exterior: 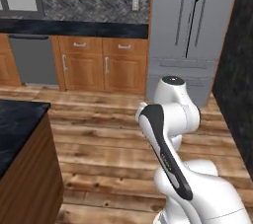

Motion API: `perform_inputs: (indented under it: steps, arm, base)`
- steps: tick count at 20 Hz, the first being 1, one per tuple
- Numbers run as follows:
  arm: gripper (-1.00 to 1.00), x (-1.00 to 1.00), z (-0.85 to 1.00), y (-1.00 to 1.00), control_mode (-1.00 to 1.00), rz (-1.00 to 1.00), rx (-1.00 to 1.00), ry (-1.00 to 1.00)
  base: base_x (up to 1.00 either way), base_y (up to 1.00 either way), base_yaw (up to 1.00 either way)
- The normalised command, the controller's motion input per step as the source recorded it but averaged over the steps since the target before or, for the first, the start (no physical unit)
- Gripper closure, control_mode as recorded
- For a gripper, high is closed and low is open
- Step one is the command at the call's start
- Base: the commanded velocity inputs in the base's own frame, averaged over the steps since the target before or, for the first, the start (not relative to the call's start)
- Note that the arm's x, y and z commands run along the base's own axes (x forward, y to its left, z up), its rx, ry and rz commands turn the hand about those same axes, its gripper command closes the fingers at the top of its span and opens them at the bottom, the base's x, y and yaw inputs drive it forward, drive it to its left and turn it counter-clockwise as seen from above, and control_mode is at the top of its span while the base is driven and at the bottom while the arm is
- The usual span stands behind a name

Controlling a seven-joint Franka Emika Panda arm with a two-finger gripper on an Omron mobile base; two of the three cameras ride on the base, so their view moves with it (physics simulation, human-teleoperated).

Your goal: Restock the sink supplies by placing the sponge and soap dispenser on the counter and next to the sink. Make sure the soap dispenser is upright.

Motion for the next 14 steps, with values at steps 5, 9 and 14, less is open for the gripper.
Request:
perform_inputs:
  steps: [5, 9, 14]
  arm:
    - [1.00, 0.00, 0.00, 0.00, 1.00, 0.00, 0.00, 0.00]
    - [1.00, 0.00, 0.00, 0.00, 1.00, 0.00, 0.00, 0.00]
    - [1.00, 0.00, 0.00, 0.00, 1.00, 0.00, 0.00, 0.00]
  base:
    - [1.00, -0.17, 0.19]
    - [1.00, -0.15, 0.18]
    - [1.00, -0.10, 0.18]
